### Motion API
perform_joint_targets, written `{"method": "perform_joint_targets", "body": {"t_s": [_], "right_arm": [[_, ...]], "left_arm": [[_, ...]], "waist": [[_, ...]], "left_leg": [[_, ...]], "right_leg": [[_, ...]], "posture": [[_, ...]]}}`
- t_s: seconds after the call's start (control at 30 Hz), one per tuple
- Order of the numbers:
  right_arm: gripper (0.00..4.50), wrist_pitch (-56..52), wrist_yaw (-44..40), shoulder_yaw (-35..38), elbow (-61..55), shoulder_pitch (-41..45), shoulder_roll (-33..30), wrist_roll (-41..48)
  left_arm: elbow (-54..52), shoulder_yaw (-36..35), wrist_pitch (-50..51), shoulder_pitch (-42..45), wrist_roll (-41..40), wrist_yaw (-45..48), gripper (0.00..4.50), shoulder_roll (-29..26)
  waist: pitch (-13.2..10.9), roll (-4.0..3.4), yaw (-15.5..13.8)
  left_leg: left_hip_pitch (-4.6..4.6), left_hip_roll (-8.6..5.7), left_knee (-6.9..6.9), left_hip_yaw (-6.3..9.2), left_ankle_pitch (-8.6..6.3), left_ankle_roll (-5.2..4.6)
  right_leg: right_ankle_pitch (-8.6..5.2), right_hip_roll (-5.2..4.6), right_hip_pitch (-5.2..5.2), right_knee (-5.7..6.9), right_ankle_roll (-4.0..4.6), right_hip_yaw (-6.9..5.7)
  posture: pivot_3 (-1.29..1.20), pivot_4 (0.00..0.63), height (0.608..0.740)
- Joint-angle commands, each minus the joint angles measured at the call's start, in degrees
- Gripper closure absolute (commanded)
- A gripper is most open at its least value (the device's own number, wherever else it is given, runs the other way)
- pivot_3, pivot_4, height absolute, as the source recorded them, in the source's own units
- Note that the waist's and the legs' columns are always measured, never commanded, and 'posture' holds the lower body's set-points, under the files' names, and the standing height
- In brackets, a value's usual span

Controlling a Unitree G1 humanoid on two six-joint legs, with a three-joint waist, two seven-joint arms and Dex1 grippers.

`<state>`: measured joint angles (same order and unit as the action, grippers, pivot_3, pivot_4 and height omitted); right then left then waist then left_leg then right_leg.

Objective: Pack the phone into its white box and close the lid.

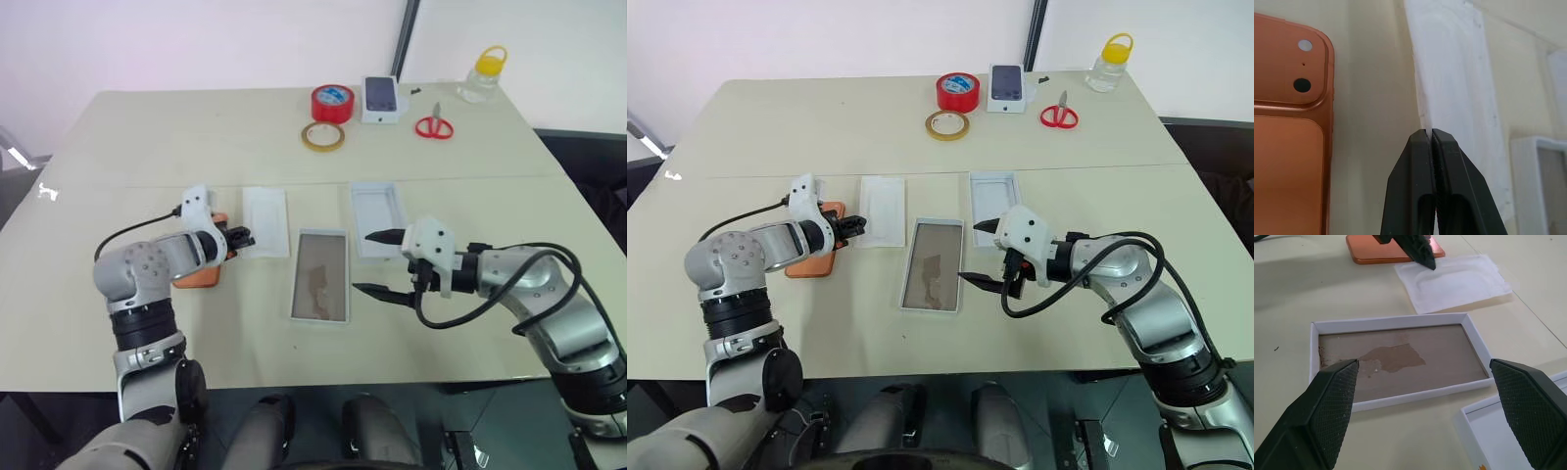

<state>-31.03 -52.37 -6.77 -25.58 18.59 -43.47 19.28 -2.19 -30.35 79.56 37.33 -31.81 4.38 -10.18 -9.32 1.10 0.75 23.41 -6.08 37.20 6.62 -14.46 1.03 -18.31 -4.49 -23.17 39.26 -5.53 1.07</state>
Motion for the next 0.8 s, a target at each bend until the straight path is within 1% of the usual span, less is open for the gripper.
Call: {"method": "perform_joint_targets", "body": {"t_s": [0.03, 0.17, 0.27, 0.37, 0.57, 0.6, 0.63, 0.67, 0.77, 0.8], "right_arm": [[0.0, -2.81, 0.03, -2.64, -4.23, 1.24, -0.26, -0.04], [0.0, -5.77, 0.24, -8.11, -5.37, 1.69, -0.28, -2.08], [0.0, -8.23, 1.79, -12.22, -5.44, 2.39, 1.49, -3.55], [0.0, -10.34, 2.12, -14.68, -6.67, 2.24, 2.56, -3.63], [0.0, -15.26, 4.14, -19.49, -5.79, 3.0, 5.64, -4.1], [0.53, -16.32, 5.04, -20.15, -4.8, 3.52, 6.48, -4.61], [0.82, -16.98, 5.62, -20.79, -3.95, 4.0, 7.06, -5.1], [1.27, -17.23, 5.95, -21.29, -3.5, 4.34, 7.37, -5.63], [2.77, -17.01, 6.26, -22.21, -2.85, 5.04, 7.67, -6.93], [3.46, -16.66, 6.33, -22.38, -2.76, 5.25, 7.67, -7.35]], "left_arm": [[-2.81, -4.88, -0.75, 1.78, -2.37, -0.29, 4.45, -0.79], [-4.1, -6.29, -0.57, 1.75, -4.19, 0.87, 4.45, -2.18], [-5.48, -3.87, 0.42, 0.35, -5.12, 3.09, 4.45, -4.34], [-6.9, -1.51, 1.98, -1.43, -6.61, 5.7, 4.45, -6.18], [-8.44, -0.48, 5.03, -3.47, -8.46, 7.97, 4.45, -7.85], [-8.29, -0.6, 5.16, -3.42, -8.52, 8.03, 4.5, -7.95], [-8.18, -0.83, 5.31, -3.32, -8.64, 8.03, 4.5, -7.93], [-8.15, -1.05, 5.43, -3.24, -8.81, 8.03, 4.5, -7.91], [-8.63, -1.59, 5.84, -3.27, -9.27, 7.92, 4.5, -7.6], [-8.77, -1.64, 5.86, -3.32, -9.27, 7.89, 4.5, -7.55]], "waist": [[0.0, 0.0, -0.03], [0.0, 0.0, -0.11], [-0.01, 0.02, -0.06], [-0.01, 0.02, -0.06], [0.0, 0.02, 0.04], [0.0, 0.02, 0.04], [0.0, 0.02, 0.08], [0.0, 0.02, 0.03], [0.0, 0.02, -0.06], [0.0, 0.02, -0.06]], "left_leg": [[0.0, 0.0, 0.0, 0.0, 0.0, 0.01], [0.0, -0.01, 0.0, 0.0, 0.0, 0.01], [0.0, -0.01, 0.0, 0.0, 0.01, 0.01], [0.0, -0.01, 0.0, 0.01, 0.01, 0.01], [0.0, -0.01, -0.01, 0.03, 0.01, 0.02], [0.0, -0.01, -0.01, 0.03, 0.01, 0.02], [0.0, -0.01, -0.01, 0.02, 0.01, 0.02], [0.0, -0.01, -0.01, 0.02, 0.01, 0.02], [0.0, -0.01, -0.01, 0.03, 0.01, 0.02], [0.0, -0.02, -0.01, 0.02, 0.01, 0.02]], "right_leg": [[0.0, 0.0, 0.0, 0.0, 0.0, 0.0], [0.0, 0.0, 0.0, 0.0, 0.0, 0.0], [0.0, -0.01, 0.01, 0.0, 0.0, 0.0], [0.0, 0.0, 0.0, 0.0, 0.0, 0.0], [0.0, 0.0, -0.02, 0.01, 0.0, 0.0], [0.0, 0.0, -0.02, 0.01, 0.0, 0.0], [0.0, 0.0, -0.02, 0.01, 0.0, 0.0], [0.0, 0.0, -0.02, 0.01, 0.0, 0.0], [0.0, 0.0, -0.03, 0.0, 0.0, 0.0], [0.0, -0.01, -0.03, 0.0, 0.0, 0.0]], "posture": [[0.0, 0.15, 0.74], [0.0, 0.15, 0.74], [0.0, 0.15, 0.74], [0.0, 0.15, 0.74], [0.0, 0.15, 0.74], [0.0, 0.15, 0.74], [0.0, 0.15, 0.74], [0.0, 0.15, 0.74], [0.0, 0.15, 0.74], [0.0, 0.15, 0.74]]}}
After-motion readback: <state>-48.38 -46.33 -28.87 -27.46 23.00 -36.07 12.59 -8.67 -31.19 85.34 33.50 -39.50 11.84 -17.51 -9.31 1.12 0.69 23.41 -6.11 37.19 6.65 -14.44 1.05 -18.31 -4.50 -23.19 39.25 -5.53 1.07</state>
